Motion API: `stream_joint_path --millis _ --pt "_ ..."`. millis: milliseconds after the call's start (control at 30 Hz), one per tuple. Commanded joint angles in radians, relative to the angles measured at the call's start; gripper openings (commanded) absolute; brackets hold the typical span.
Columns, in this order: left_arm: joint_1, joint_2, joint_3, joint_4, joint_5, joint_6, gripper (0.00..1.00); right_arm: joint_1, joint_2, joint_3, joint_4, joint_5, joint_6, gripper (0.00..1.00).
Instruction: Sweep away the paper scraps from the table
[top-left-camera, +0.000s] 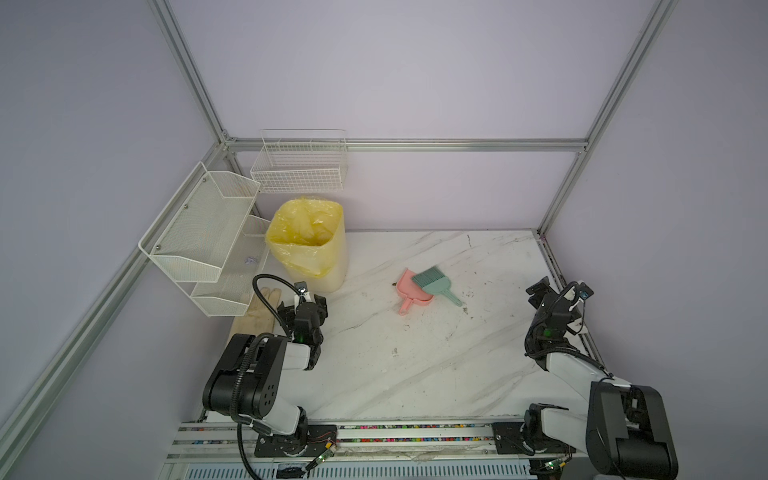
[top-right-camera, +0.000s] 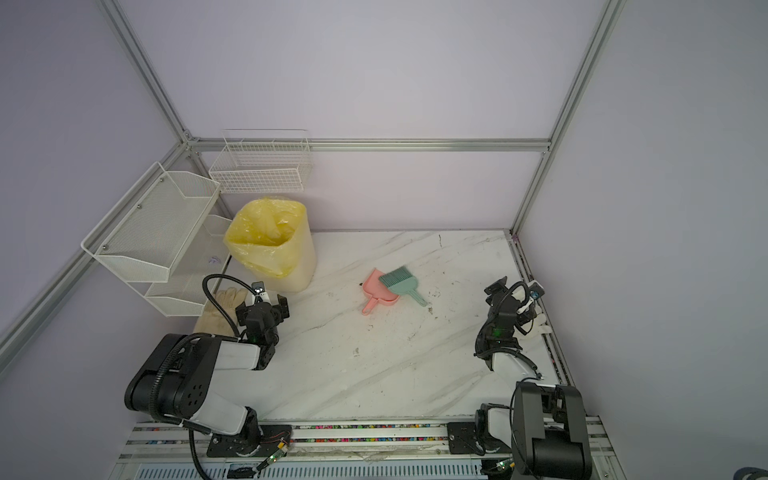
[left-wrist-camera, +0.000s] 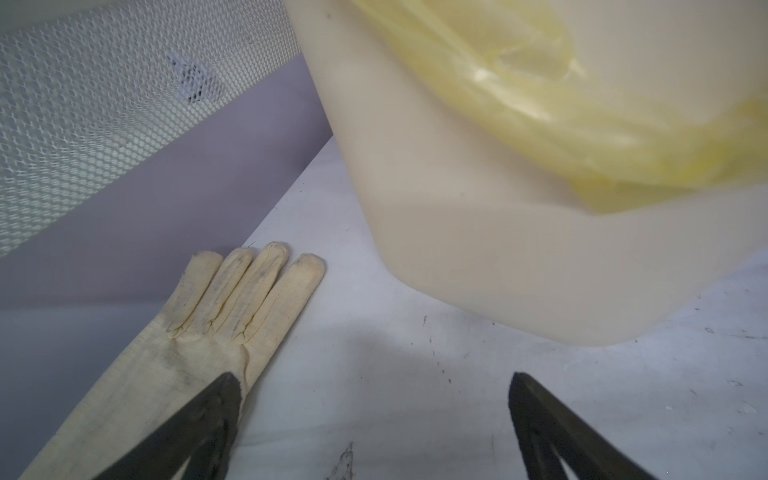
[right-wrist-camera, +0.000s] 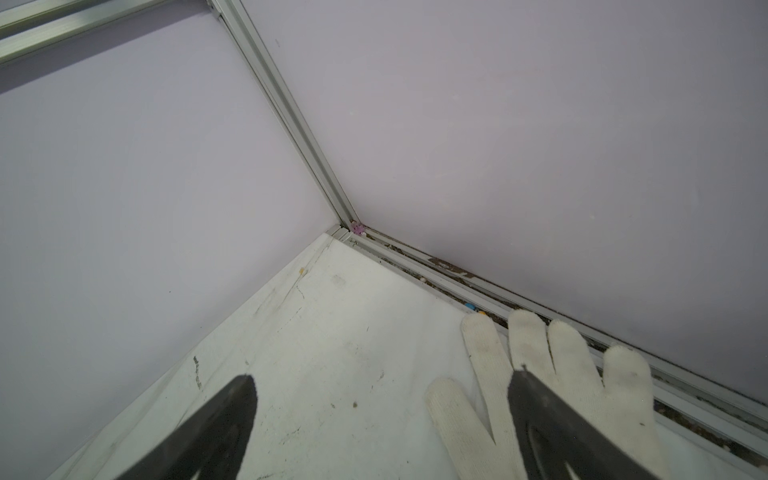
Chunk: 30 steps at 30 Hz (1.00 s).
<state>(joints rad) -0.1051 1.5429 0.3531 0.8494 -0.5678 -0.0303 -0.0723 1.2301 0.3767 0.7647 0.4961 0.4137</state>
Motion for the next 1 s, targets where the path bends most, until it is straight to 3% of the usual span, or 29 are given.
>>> stream_joint_path --millis 0,233,400,500,633,767,867,967 --pt "-0.001 -0.010 0.047 0.053 -0.003 0.009 1.00 0.009 0.050 -0.004 0.158 0.050 -0.013 0.97" --pt "-0.025 -0.009 -0.037 0.224 0.005 0.049 1.00 0.020 0.138 -0.027 0.318 0.075 -0.071 0.97" --pt "-0.031 0.002 -0.083 0.318 0.038 0.063 1.00 0.022 0.235 -0.058 0.470 0.029 -0.098 0.97" --pt "-0.008 0.086 -0.055 0.360 0.088 0.080 1.00 0.040 0.272 -0.049 0.492 0.024 -0.128 0.97" --pt "-0.004 0.043 -0.029 0.237 0.094 0.041 1.00 0.117 0.341 -0.068 0.599 0.085 -0.197 0.97" --pt "0.007 0.053 -0.021 0.237 0.112 0.045 1.00 0.226 0.467 -0.092 0.874 0.175 -0.366 0.97" --pt "0.008 0.052 -0.020 0.233 0.115 0.043 1.00 0.245 0.437 -0.027 0.678 0.150 -0.346 0.97" --pt "0.009 0.052 -0.019 0.232 0.117 0.045 1.00 0.249 0.475 0.009 0.679 0.082 -0.412 0.97"
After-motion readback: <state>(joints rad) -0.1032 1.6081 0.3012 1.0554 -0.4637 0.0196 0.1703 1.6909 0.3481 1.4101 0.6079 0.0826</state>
